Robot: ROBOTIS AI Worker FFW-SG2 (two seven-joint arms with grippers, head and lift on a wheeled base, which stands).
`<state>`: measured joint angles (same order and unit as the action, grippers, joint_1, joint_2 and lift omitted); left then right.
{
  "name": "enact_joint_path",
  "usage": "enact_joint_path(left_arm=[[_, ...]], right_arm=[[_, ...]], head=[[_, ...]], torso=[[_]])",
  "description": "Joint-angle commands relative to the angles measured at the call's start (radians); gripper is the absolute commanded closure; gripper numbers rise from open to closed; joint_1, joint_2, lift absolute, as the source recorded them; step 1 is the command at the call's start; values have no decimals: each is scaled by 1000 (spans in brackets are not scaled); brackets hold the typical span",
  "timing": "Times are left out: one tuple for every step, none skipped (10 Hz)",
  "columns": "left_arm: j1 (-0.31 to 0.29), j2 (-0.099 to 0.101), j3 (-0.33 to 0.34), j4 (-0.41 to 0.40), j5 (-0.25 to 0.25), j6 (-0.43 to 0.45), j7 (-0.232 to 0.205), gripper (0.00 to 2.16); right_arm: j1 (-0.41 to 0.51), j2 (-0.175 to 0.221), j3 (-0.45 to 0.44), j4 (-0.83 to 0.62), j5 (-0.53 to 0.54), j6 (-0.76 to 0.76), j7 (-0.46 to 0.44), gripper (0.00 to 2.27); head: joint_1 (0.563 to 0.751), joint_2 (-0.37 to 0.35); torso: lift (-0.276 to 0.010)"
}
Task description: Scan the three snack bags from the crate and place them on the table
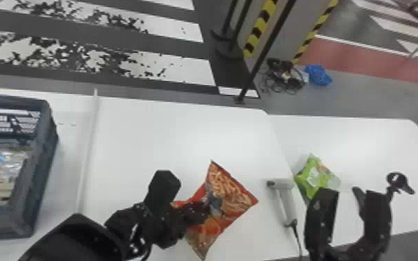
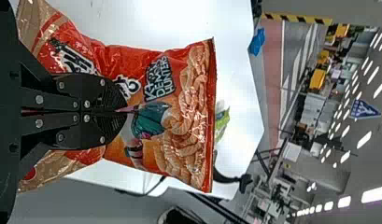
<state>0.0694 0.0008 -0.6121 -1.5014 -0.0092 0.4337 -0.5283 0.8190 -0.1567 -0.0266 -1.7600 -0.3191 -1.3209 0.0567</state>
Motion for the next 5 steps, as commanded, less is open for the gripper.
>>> enact_joint_path(left_arm=[[-11,-3,-9,32,0,-17,28,707],[-36,-3,-11,69,-3,-20,53,-2],[-53,-3,-11,89,-8,-20,71,-2],[-53,-3,-11,84,-8,-20,88,33],[-46,-3,-11,70,-8,-20,114,33]], right_arm=[[3,-1,-1,-3,-2,-8,0,107],[3,-3,-3,-4,-2,-8,0,107],[5,-4,-4,-9,-2,-11,0,107],[3,-7,-4,-7,-9,-8,0,107],[-3,-11,-3,-6,-9,-8,0,107]], head=[[695,-350],[695,-350],[695,-350],[695,-350],[695,-350]], torso=[[-37],[-37],[-37],[-37],[-37]])
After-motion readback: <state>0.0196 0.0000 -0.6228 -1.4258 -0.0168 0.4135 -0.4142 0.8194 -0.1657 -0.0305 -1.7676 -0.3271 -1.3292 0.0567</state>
